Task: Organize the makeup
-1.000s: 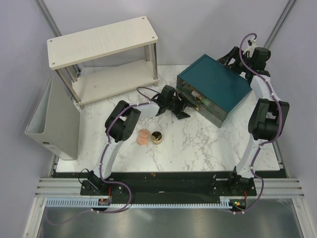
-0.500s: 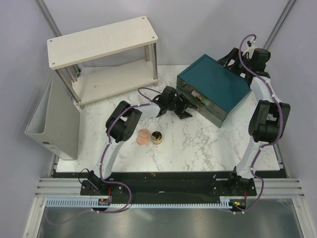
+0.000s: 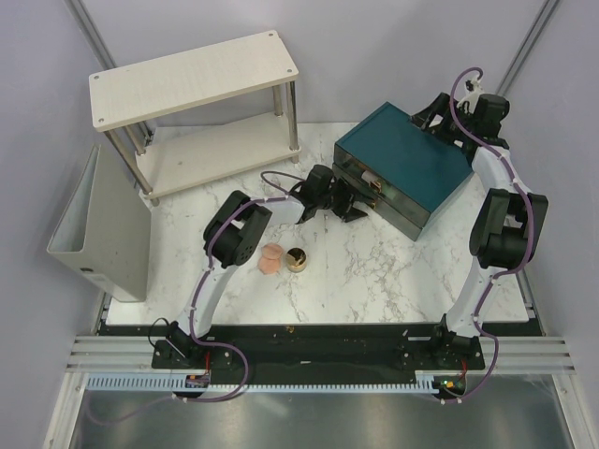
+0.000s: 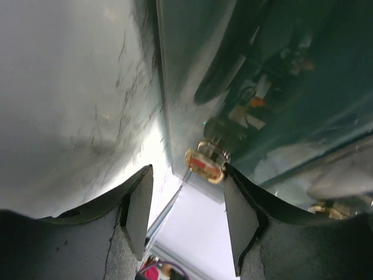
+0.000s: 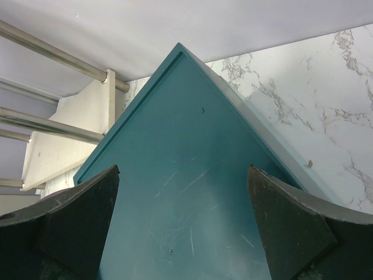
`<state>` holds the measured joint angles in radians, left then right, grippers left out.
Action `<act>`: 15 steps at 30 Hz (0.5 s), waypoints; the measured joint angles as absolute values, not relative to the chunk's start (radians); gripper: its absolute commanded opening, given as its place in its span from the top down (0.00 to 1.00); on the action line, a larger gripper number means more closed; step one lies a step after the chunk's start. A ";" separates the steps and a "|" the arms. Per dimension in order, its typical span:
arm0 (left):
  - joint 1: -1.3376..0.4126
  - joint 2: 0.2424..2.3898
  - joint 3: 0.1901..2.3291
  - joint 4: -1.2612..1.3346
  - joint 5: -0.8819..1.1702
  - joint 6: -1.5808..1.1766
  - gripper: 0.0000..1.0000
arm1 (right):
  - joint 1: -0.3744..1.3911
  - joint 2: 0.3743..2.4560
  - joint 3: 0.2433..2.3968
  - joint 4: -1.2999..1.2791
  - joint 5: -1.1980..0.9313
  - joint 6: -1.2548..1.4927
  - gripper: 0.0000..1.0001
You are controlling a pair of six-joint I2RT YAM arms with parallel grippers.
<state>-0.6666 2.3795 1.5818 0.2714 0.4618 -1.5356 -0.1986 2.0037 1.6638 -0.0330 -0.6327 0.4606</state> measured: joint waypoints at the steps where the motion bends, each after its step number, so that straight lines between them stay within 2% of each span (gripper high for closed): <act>1: -0.668 2.387 1.593 0.271 0.454 -1.542 0.43 | -0.198 2.004 1.660 -0.030 -0.633 0.461 0.02; 4: -0.676 2.403 1.620 0.266 0.435 -1.577 0.44 | -0.199 2.004 1.651 -0.023 -0.633 0.461 0.02; 10: -0.689 2.415 1.639 0.270 0.414 -1.670 0.55 | -0.199 2.004 1.643 -0.013 -0.634 0.467 0.02; 15: -0.700 2.417 1.658 0.274 0.386 -1.712 0.79 | -0.199 2.004 1.642 -0.009 -0.635 0.469 0.02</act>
<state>-0.6998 2.4172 1.6585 0.2745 0.3862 -1.7123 -0.1986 2.0037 1.6421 -0.0093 -0.6353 0.4690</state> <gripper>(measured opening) 0.340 0.982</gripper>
